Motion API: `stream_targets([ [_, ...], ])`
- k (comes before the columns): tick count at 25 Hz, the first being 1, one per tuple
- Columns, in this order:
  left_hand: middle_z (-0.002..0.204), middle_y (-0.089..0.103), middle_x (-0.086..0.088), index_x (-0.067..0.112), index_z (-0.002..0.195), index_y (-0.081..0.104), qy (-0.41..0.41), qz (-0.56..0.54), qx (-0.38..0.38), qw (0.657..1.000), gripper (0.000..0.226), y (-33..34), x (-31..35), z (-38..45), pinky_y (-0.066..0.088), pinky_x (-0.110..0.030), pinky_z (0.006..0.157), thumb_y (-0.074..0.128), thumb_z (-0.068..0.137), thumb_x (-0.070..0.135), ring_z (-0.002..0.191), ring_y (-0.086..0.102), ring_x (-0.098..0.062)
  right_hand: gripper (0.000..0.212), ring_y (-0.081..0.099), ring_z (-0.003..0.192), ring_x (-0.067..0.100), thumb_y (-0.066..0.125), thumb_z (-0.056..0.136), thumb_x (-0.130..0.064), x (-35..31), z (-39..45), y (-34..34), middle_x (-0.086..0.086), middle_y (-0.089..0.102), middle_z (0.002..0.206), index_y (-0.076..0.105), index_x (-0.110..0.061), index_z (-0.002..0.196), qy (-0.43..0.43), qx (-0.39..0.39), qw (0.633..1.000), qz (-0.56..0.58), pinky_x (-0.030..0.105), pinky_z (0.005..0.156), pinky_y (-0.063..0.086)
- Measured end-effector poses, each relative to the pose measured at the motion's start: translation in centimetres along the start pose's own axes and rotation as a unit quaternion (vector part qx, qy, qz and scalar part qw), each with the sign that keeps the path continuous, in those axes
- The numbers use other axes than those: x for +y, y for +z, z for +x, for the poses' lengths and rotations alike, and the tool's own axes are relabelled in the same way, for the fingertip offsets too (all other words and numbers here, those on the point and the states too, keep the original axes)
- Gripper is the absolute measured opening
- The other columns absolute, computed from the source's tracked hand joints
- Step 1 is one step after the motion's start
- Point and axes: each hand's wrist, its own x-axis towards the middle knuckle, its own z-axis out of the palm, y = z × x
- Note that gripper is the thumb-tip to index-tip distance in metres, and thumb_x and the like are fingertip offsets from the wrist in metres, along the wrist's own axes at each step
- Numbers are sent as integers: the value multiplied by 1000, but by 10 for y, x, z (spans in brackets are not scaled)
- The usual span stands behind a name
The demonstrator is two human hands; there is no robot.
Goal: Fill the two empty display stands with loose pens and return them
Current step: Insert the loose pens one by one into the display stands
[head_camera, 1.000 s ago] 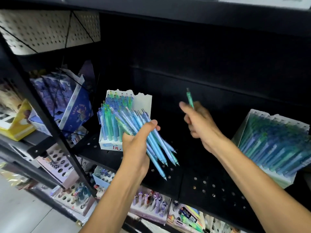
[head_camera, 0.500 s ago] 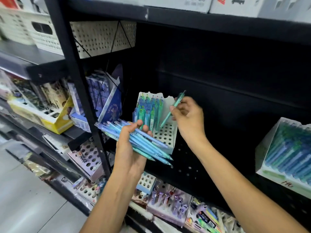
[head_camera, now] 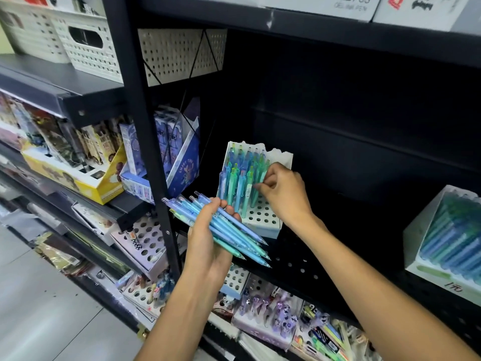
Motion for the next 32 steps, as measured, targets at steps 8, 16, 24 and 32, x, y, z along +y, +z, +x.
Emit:
stream_targets([
  [8, 73, 65, -2, 13, 85, 69, -9, 67, 15, 998, 12, 2, -4, 0, 58, -30, 68, 71, 83, 25, 65, 65, -15, 17, 62, 67, 5, 70, 91, -28, -11, -13, -9, -9, 66, 76, 56, -18, 93, -13, 24, 999, -37, 30, 69, 56],
  [16, 103, 73, -25, -1, 102, 71, -2, 107, -13, 994, 38, 12, -13, -4, 62, -37, 70, 68, 83, 32, 90, 74, -33, 11, 58, 59, -2, 78, 85, -22, -28, -38, -38, -11, 65, 69, 75, -14, 93, -56, -260, 960, 84, 15, 59, 46],
  [24, 73, 58, 2, 11, 102, 61, 32, 123, -5, 992, 41, 7, -13, -1, 55, -24, 62, 73, 72, 36, 67, 55, -13, 8, 67, 58, 18, 72, 80, -11, -17, -29, -56, 1, 69, 64, 68, -14, 73, 21, 5, 993, 115, 32, 59, 57],
  [32, 74, 57, 3, 11, 111, 58, 52, 99, 20, 994, 45, -6, -6, 2, 56, -23, 62, 74, 75, 35, 68, 54, -12, 12, 66, 64, 6, 70, 90, -19, 4, -19, -11, -7, 70, 71, 69, -12, 81, 11, -16, 998, 61, 28, 65, 58],
])
